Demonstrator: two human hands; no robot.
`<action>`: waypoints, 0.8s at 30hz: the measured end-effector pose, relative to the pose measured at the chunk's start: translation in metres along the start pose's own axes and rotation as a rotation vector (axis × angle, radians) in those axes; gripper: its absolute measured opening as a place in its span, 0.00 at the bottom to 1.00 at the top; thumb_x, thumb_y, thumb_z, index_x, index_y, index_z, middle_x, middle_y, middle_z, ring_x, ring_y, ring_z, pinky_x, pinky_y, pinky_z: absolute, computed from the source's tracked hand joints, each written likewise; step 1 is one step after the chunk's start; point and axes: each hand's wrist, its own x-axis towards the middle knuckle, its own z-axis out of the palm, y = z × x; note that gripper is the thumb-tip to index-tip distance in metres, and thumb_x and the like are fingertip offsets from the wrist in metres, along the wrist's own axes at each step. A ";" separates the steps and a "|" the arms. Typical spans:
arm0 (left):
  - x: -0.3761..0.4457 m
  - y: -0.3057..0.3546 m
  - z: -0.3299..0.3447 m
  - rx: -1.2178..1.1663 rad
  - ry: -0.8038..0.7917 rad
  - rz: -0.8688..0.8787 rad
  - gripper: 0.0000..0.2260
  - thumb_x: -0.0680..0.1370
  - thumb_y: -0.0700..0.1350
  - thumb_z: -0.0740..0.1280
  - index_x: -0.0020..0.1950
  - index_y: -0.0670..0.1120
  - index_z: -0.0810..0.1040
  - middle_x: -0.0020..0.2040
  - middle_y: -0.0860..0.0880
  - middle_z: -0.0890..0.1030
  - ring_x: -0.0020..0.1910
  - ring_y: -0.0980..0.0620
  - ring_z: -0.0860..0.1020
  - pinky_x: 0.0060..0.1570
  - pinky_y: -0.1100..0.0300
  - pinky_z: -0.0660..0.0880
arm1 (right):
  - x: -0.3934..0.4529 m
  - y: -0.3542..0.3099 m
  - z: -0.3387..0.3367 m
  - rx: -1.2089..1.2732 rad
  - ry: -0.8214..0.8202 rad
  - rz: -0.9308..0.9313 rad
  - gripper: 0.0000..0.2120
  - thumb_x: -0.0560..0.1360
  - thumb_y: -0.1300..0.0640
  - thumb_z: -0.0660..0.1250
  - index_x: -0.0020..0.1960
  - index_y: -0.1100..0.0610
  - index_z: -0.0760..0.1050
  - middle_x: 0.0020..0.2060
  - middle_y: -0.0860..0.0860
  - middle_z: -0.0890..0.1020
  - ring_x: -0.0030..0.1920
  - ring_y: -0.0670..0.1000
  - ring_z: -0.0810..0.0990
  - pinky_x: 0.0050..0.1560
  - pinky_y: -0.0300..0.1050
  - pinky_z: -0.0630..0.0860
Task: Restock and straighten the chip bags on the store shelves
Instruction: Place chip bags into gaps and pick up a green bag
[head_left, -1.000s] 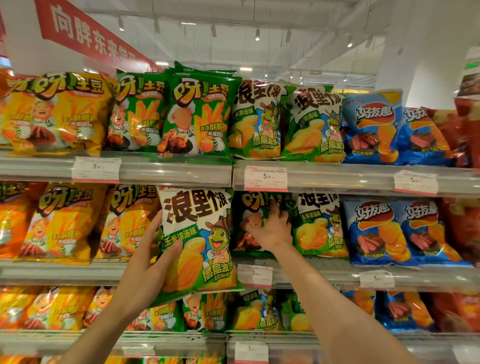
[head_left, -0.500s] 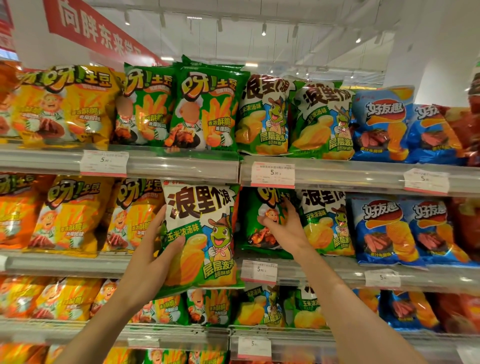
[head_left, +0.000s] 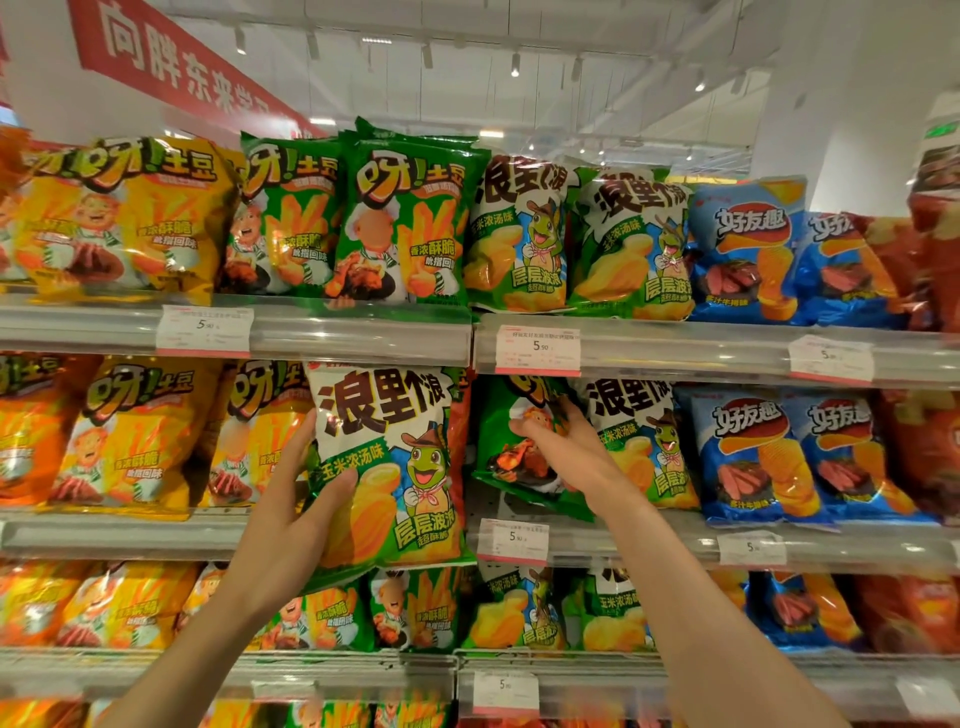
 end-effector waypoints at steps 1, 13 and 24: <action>0.000 0.000 0.000 -0.001 0.005 0.006 0.30 0.77 0.53 0.67 0.75 0.72 0.59 0.69 0.61 0.72 0.66 0.63 0.73 0.65 0.43 0.75 | -0.001 -0.002 0.001 0.003 0.006 0.004 0.40 0.72 0.42 0.74 0.78 0.47 0.59 0.69 0.48 0.72 0.69 0.53 0.71 0.60 0.44 0.66; 0.001 -0.001 -0.004 0.004 -0.034 0.005 0.30 0.75 0.57 0.67 0.74 0.73 0.58 0.72 0.59 0.71 0.69 0.52 0.74 0.64 0.41 0.75 | -0.028 -0.012 0.010 -0.264 0.069 0.070 0.52 0.69 0.35 0.74 0.82 0.51 0.50 0.77 0.55 0.61 0.75 0.60 0.64 0.70 0.53 0.66; -0.005 -0.004 -0.001 0.032 -0.034 0.034 0.30 0.78 0.53 0.67 0.75 0.71 0.59 0.72 0.58 0.70 0.68 0.57 0.73 0.61 0.49 0.78 | -0.075 -0.005 -0.003 -0.563 0.172 -0.065 0.52 0.67 0.30 0.70 0.81 0.47 0.47 0.75 0.57 0.61 0.73 0.64 0.64 0.68 0.64 0.69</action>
